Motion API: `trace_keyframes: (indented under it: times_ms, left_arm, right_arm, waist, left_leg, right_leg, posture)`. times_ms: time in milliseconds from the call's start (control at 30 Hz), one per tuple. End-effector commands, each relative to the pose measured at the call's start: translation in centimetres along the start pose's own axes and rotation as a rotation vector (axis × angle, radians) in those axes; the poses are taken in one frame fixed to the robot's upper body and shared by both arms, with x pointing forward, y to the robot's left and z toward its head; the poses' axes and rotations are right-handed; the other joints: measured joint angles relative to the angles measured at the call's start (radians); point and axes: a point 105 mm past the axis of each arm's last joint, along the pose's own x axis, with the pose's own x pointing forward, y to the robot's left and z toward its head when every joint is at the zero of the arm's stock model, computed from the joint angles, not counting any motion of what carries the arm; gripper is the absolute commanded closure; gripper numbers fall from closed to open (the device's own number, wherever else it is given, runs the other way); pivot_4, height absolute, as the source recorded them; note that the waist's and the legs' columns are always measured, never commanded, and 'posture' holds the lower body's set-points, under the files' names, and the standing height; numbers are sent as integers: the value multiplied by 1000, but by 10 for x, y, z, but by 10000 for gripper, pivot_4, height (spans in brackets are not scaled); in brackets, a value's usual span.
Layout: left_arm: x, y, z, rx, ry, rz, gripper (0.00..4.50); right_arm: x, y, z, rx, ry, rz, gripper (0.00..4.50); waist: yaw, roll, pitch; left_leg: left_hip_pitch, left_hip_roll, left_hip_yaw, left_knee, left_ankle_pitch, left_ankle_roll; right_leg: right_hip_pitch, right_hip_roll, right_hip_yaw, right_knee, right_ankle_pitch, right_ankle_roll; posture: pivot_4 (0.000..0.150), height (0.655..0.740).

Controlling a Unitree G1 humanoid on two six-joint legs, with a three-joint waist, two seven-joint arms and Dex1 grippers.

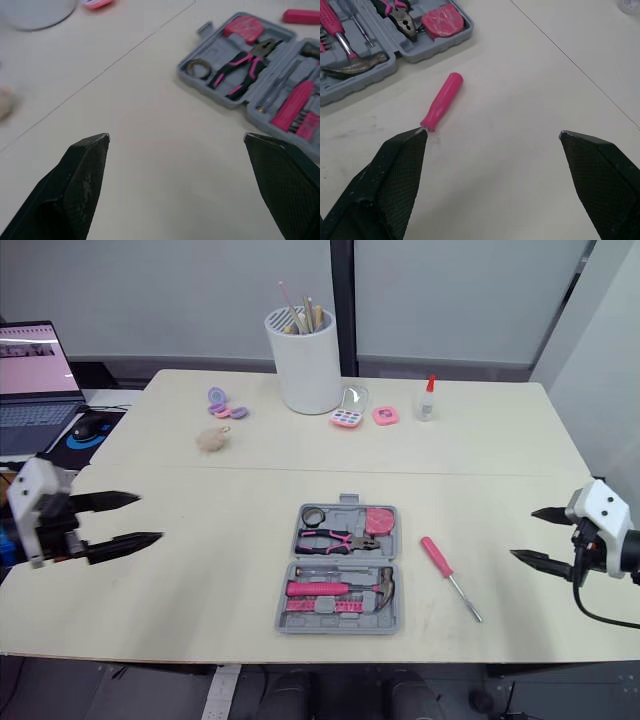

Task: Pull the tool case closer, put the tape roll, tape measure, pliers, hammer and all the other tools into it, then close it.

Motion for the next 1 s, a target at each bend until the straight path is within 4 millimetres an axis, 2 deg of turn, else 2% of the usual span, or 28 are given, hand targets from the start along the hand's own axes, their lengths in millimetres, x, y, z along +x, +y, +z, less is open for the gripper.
trace_keyframes:
  times_ms: [33, 133, 200, 333, 400, 567, 667, 833, 1000]
  left_arm:
    - [28, -27, 40, 105, -92, -142, 345]
    - [50, -55, 67, 185, -161, -281, 345]
    - [61, -77, 78, 243, -197, -380, 345]
    - [70, -97, 85, 300, -228, -471, 345]
    - [73, -104, 89, 338, -241, -510, 345]
    - [79, -108, 94, 364, -258, -534, 345]
    - [80, -110, 88, 358, -243, -540, 345]
    - [79, -110, 81, 362, -222, -540, 345]
    - [80, -109, 82, 364, -224, -532, 345]
  right_arm:
    - [6, 11, 15, -14, -51, 5, 0]
    - [20, 30, 13, 14, -66, 35, 0]
    - [32, 40, 8, 13, -60, 23, 0]
    - [49, 55, 0, 20, -44, 17, 0]
    - [63, 61, -6, 45, -49, 0, 0]
    - [90, 61, -14, 152, -47, -88, 0]
    - [105, 66, -24, 193, -25, -99, 0]
    - [120, 72, -31, 221, 11, -118, 0]
    - [133, 67, -37, 224, 75, -181, 0]
  waist:
    - [-2, 0, 0]
    - [-2, 0, 0]
    - [-3, 0, 0]
    - [-9, 0, 0]
    - [-8, -1, 0]
    - [-8, -1, 0]
    - [-6, -1, -1]
    - [-5, -1, -1]
    - [-7, -1, -1]
  left_leg:
    - [0, 0, 0, 0, 0, 0]
    - [0, 0, -1, 0, 0, 0]
    - [0, 0, -1, 0, 0, 0]
    - [1, 0, 0, 0, 0, 0]
    - [1, 0, 0, 1, 0, 0]
    - [1, 0, -1, 1, 0, 0]
    - [1, 0, -1, 1, 0, 0]
    - [0, 0, 0, 1, 0, 0]
    - [1, 0, 0, 1, 0, 0]
  right_leg:
    - [0, 0, 0, 0, 0, 0]
    - [0, 2, 0, 0, 0, 0]
    - [0, 4, 0, 0, 0, 0]
    - [0, 8, 3, 0, 0, 0]
    - [0, 10, 2, 0, -1, 2]
    - [0, 13, 2, 1, -2, 3]
    - [0, 13, 3, 0, -1, 3]
    - [-1, 13, 3, 0, 0, 0]
    - [-1, 13, 4, 0, 0, 1]
  posture:
    - [1500, 7400]
    - [1500, 7400]
    - [1500, 7400]
    - [1500, 7400]
    - [1500, 7400]
    - [1500, 7400]
    - [1500, 7400]
    - [1500, 7400]
    - [1500, 7400]
